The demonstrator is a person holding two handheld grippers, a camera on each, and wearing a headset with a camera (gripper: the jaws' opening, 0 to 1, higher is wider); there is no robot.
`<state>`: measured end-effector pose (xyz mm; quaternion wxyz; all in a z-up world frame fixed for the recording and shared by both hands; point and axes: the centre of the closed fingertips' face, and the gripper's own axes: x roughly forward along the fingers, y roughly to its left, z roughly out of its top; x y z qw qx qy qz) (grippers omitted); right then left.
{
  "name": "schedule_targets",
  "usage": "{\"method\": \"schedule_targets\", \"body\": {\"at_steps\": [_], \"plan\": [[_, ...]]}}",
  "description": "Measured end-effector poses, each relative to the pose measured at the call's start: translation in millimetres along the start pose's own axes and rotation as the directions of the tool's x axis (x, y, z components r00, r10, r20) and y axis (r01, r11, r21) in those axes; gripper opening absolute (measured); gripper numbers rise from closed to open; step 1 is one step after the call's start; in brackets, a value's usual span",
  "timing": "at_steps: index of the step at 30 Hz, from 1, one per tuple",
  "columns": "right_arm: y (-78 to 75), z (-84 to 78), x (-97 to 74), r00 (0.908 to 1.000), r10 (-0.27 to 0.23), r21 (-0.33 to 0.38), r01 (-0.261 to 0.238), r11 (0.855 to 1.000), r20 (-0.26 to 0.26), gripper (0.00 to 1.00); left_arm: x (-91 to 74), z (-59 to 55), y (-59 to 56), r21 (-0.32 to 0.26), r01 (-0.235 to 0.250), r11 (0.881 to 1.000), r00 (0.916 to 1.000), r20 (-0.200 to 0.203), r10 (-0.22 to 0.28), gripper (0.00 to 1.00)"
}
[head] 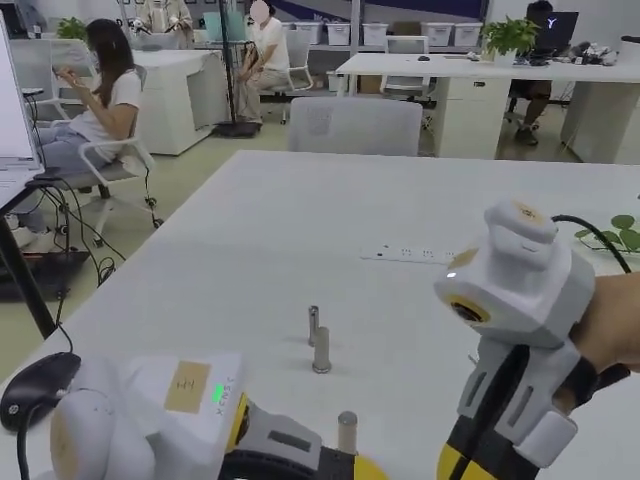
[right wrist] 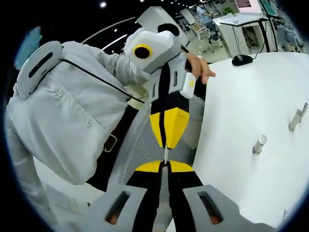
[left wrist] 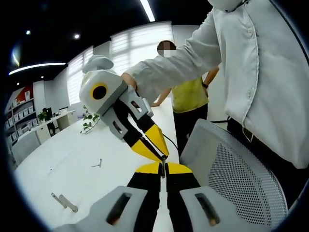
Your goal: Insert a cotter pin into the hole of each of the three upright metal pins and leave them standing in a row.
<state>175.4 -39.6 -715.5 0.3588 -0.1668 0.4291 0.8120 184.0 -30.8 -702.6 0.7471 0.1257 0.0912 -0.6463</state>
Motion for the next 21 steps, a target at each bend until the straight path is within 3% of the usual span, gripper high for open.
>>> {"method": "schedule_targets", "body": {"at_steps": [12, 16, 21], "plan": [[-8.7, 3.3, -2.9, 0.9874, -0.157, -0.095, 0.155, 0.983, -0.019, 0.06, -1.4, -9.7, 9.1, -0.069, -0.032, 0.997, 0.9994, -0.011, 0.031, 0.0], [-13.8, 4.2, -4.4, 0.9728, -0.228, -0.154, 0.22, 0.963, -0.039, 0.05, -1.6, -12.4, 12.0, -0.091, -0.044, 0.995, 0.9989, -0.017, 0.043, 0.0], [-20.2, 6.9, -5.1, 0.9444, -0.325, -0.215, 0.308, 0.927, -0.047, 0.05, -4.0, -15.8, 18.5, -0.128, -0.071, 0.989, 0.9974, -0.02, 0.069, 0.0]]}}
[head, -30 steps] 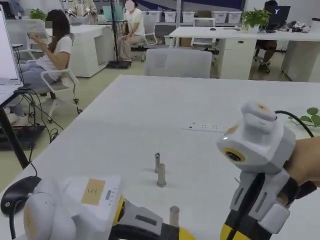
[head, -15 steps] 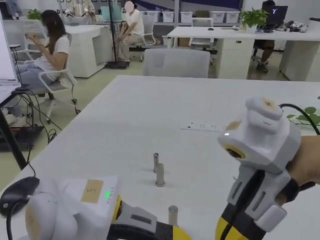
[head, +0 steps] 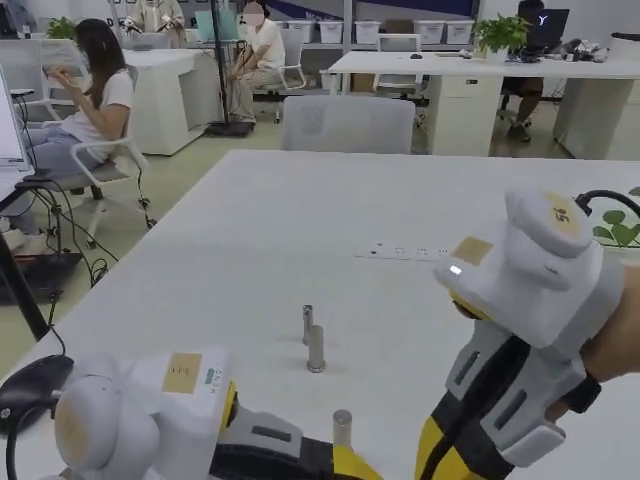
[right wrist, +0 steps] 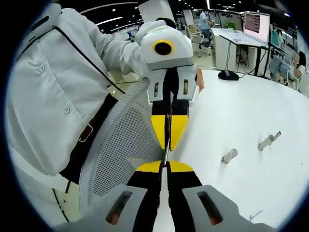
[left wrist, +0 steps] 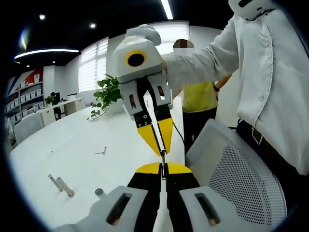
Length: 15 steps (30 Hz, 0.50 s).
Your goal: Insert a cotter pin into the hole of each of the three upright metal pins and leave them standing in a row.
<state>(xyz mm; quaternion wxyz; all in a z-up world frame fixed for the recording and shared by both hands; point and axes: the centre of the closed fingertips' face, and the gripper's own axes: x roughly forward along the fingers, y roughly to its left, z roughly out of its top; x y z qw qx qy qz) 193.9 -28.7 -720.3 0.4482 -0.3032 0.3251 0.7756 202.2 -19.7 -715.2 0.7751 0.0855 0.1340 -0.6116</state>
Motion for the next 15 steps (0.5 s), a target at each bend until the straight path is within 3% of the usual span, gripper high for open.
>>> {"method": "schedule_targets", "body": {"at_steps": [5, 8, 15], "plan": [[-6.4, -2.0, 1.2, 0.9961, -0.077, -0.058, 0.074, 0.996, -0.043, 0.05, 0.2, -0.5, 4.9, -0.024, -0.021, 1.0, 0.9998, 0.001, 0.021, 0.0], [-6.6, -3.1, 2.3, 0.9936, -0.093, -0.072, 0.088, 0.994, -0.065, 0.05, 1.2, -0.9, 5.4, -0.016, -0.022, 1.0, 0.9998, -0.005, 0.022, 0.0], [-12.3, -4.0, 2.2, 0.9795, -0.169, -0.089, 0.16, 0.983, -0.11, 0.05, 1.2, -1.7, 9.3, -0.017, -0.039, 0.999, 0.9992, -0.007, 0.039, 0.0]]}}
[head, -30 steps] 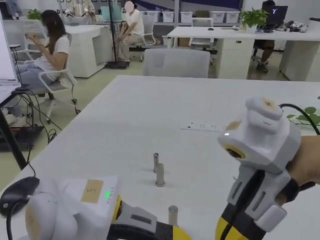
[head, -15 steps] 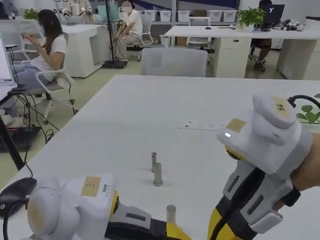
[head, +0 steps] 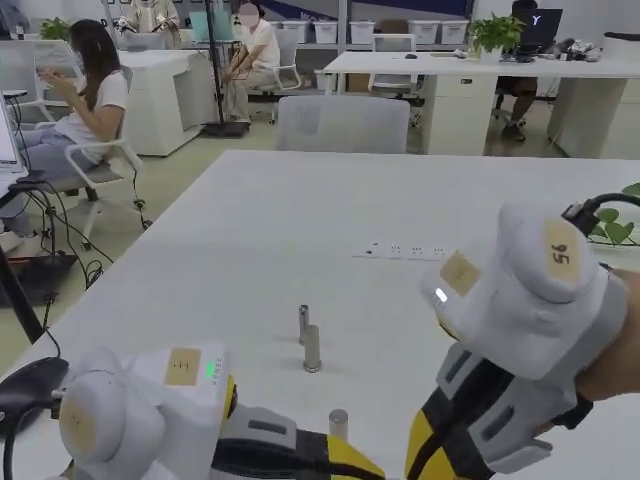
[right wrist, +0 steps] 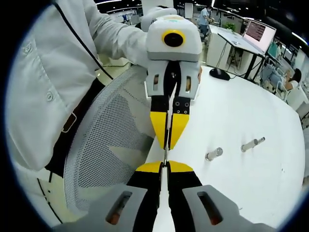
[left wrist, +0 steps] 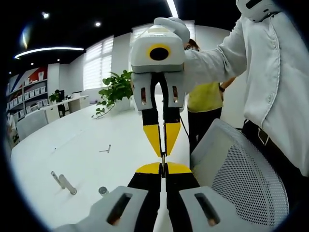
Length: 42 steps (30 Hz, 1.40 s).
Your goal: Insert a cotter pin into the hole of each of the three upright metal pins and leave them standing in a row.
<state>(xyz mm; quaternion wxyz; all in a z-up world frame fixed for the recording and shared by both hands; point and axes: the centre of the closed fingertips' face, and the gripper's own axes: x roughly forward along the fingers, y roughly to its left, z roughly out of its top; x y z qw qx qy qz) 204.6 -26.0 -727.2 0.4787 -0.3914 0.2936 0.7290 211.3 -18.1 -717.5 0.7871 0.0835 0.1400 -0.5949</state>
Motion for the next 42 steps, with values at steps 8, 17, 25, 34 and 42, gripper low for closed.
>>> {"method": "schedule_targets", "body": {"at_steps": [8, 17, 25, 34, 42], "plan": [[0.3, -1.3, 1.0, 0.9999, -0.016, -0.018, 0.016, 1.0, -0.005, 0.06, -0.1, 0.6, -1.5, 0.007, 0.005, 1.0, 1.0, 0.003, -0.005, 0.0], [0.9, -2.4, 3.0, 0.9995, -0.023, -0.027, 0.022, 0.999, -0.022, 0.06, 0.5, 3.1, -2.9, 0.011, 0.007, 1.0, 0.9999, 0.012, -0.008, 0.0], [2.2, -0.1, 3.6, 0.9998, -0.017, -0.02, 0.017, 1.0, -0.007, 0.06, 0.6, 2.6, -4.4, 0.011, 0.01, 1.0, 0.9999, 0.012, -0.01, 0.0], [2.2, -1.8, 5.0, 0.9998, -0.02, -0.013, 0.02, 1.0, -0.001, 0.06, 0.4, 4.5, -4.4, 0.008, 0.009, 1.0, 0.9997, 0.021, -0.01, 0.0], [0.2, -0.3, 0.8, 0.9991, -0.042, 0.001, 0.042, 0.999, -0.007, 0.04, 0.1, 1.4, -2.8, -0.014, 0.003, 1.0, 0.9996, 0.027, -0.002, 0.0]]}}
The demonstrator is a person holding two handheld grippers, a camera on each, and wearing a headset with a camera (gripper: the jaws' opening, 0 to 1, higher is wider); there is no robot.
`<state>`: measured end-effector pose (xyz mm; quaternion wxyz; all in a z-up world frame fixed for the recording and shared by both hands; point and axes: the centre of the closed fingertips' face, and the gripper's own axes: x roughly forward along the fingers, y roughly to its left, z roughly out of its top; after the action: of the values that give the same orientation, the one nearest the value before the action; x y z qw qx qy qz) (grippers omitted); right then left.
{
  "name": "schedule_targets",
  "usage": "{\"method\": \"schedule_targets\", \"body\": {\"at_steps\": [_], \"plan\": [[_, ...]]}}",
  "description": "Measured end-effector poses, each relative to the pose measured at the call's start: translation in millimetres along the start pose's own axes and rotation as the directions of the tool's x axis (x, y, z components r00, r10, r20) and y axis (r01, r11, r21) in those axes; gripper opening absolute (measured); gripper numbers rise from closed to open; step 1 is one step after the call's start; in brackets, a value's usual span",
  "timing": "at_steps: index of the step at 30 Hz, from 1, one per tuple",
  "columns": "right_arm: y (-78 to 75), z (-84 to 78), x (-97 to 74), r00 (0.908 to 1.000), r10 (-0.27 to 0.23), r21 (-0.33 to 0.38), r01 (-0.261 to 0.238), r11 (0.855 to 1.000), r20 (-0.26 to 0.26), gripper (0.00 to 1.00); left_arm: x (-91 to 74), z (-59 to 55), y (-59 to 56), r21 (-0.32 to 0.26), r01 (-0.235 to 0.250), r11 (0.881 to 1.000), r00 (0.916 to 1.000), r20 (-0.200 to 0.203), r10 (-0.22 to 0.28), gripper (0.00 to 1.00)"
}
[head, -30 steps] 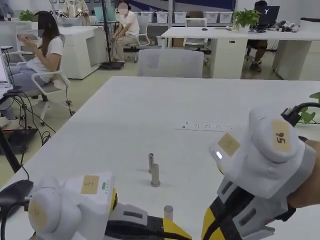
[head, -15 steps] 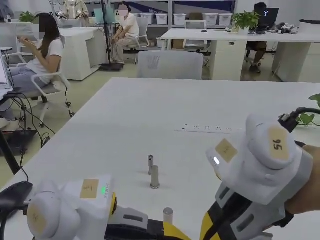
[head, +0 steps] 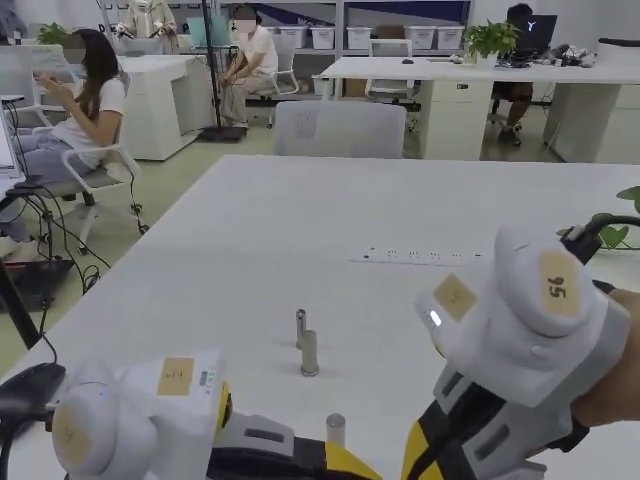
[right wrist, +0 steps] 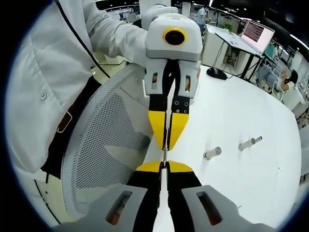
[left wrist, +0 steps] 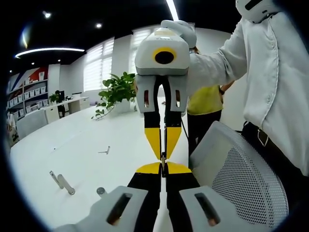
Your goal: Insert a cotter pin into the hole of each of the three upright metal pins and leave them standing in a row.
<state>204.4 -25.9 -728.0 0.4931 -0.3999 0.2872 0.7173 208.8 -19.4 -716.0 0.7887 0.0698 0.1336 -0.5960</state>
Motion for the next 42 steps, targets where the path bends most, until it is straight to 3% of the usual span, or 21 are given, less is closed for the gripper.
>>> {"method": "schedule_targets", "body": {"at_steps": [11, 19, 29, 36, 42], "plan": [[-4.7, -1.3, 0.9, 0.9997, -0.021, -0.001, 0.021, 1.0, -0.013, 0.04, 0.6, -0.9, 3.9, -0.016, -0.018, 1.0, 0.9998, 0.006, 0.018, 0.01], [-11.3, -10.0, 3.4, 0.9991, -0.04, 0.021, 0.041, 0.999, -0.012, 0.04, -5.8, -3.6, 18.0, -0.063, -0.055, 0.996, 0.998, 0.027, 0.057, 0.07], [-24.7, -27.2, 2.5, 0.997, -0.077, 0.088, 0.077, 0.993, -0.007, 0.03, -17.0, -31.5, 49.0, -0.11, -0.108, 0.988, 0.9942, -0.014, 0.107, 0.11], [-29.8, -28.0, 1.2, 0.996, -0.089, 0.12, 0.087, 0.989, 0.012, 0.03, -11.2, -39.3, 50.5, -0.116, -0.095, 0.989, 0.9953, -0.027, 0.093, 0.1], [-35.7, -13.9, -4.1, 0.9939, -0.099, 0.112, 0.093, 0.989, 0.048, 0.03, -0.5, -42.6, 43.8, -0.103, -0.063, 0.993, 0.9973, -0.044, 0.058, 0.13]]}}
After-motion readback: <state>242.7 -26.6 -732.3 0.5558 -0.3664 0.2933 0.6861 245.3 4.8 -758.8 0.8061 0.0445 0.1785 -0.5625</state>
